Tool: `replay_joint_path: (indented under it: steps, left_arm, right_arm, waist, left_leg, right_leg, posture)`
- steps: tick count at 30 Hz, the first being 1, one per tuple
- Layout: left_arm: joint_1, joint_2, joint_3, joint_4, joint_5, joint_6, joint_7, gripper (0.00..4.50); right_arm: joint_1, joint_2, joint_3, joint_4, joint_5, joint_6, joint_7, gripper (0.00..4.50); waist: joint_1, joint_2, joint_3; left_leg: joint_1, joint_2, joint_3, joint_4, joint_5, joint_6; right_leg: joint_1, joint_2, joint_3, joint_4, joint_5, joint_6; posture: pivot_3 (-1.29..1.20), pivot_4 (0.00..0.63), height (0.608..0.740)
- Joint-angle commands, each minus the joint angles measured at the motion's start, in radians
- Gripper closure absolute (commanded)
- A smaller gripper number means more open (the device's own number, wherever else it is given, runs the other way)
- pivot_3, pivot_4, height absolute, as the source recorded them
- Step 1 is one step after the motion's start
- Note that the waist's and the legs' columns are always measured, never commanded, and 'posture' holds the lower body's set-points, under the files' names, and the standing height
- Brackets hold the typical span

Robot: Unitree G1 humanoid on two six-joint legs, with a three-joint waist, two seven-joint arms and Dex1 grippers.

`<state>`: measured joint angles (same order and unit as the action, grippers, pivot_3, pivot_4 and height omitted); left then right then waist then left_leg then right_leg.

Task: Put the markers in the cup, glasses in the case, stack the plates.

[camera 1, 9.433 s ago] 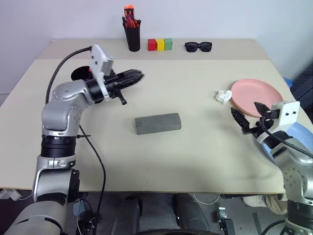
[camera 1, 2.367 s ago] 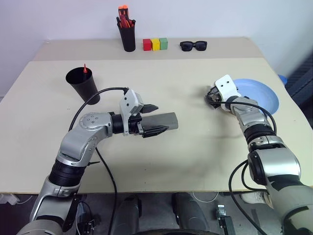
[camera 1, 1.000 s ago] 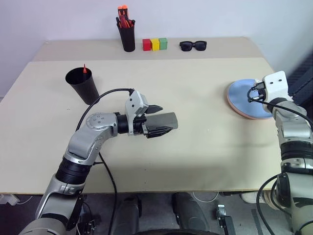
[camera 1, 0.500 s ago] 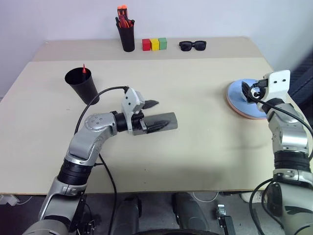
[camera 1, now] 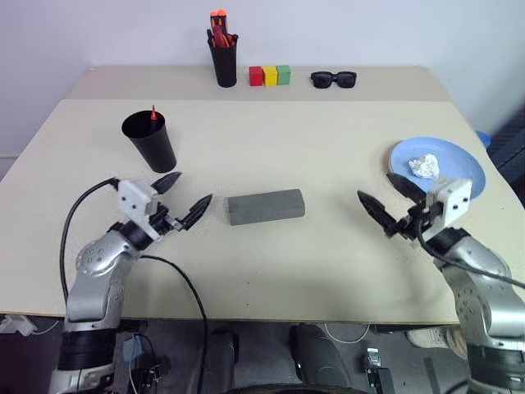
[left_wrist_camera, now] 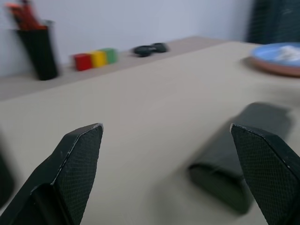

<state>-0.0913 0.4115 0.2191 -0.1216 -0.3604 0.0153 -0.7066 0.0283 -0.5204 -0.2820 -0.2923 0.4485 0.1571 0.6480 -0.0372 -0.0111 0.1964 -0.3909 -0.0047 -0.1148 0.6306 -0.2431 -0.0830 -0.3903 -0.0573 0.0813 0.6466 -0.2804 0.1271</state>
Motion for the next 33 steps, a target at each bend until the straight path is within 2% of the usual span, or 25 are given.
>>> replay_joint_path:
  steps: [1, 10, 14, 23, 33]
  left_arm:
    - [0.047, 0.015, 0.036, 0.005, -0.010, -0.075, -0.023, 0.00]
    - [0.172, 0.057, 0.061, -0.023, -0.151, -0.069, -0.175, 0.00]
    - [0.280, 0.114, 0.136, -0.048, -0.228, -0.049, -0.260, 0.00]
    - [0.356, 0.125, 0.152, -0.111, -0.248, -0.030, -0.242, 0.00]
    - [0.345, 0.138, 0.139, -0.202, -0.257, 0.063, -0.176, 0.00]
  right_arm:
    - [0.078, -0.011, 0.007, -0.016, -0.053, -0.093, 0.046, 0.78]
    - [0.185, -0.018, -0.009, 0.077, -0.069, -0.202, 0.129, 0.78]
    - [0.257, -0.030, -0.076, 0.068, -0.031, -0.216, 0.157, 0.78]
    - [0.320, -0.024, -0.122, 0.070, -0.011, -0.245, 0.183, 0.78]
    - [0.350, -0.022, -0.142, 0.099, -0.001, -0.278, 0.206, 0.78]
  waist:
    - [0.000, 0.000, 0.000]
    - [-0.005, 0.000, 0.000]
    - [-0.005, -0.001, -0.001]
    - [-0.002, -0.002, -0.001]
    - [-0.002, -0.002, -0.001]
  left_leg:
    - [0.000, 0.000, 0.000, 0.000, 0.000, 0.000]
    - [0.001, 0.001, 0.000, -0.001, 0.000, 0.000]
    - [0.001, 0.001, 0.001, -0.002, 0.000, 0.000]
    - [0.001, 0.001, 0.001, 0.000, 0.000, 0.000]
    - [0.001, 0.001, 0.001, 0.000, 0.000, 0.000]
  right_leg:
    - [0.000, 0.000, 0.000, 0.000, 0.000, 0.000]
    - [0.000, 0.000, 0.000, 0.000, -0.002, -0.003]
    - [0.000, 0.000, 0.000, 0.000, -0.002, -0.004]
    - [0.001, -0.001, 0.000, -0.001, -0.004, -0.008]
    - [0.001, -0.001, 0.000, -0.001, -0.004, -0.008]
  posture:
    - [0.00, 0.150, 0.740]
    - [0.00, 0.150, 0.740]
    - [0.00, 0.150, 0.740]
    - [0.00, 0.150, 0.740]
    - [0.00, 0.150, 0.740]
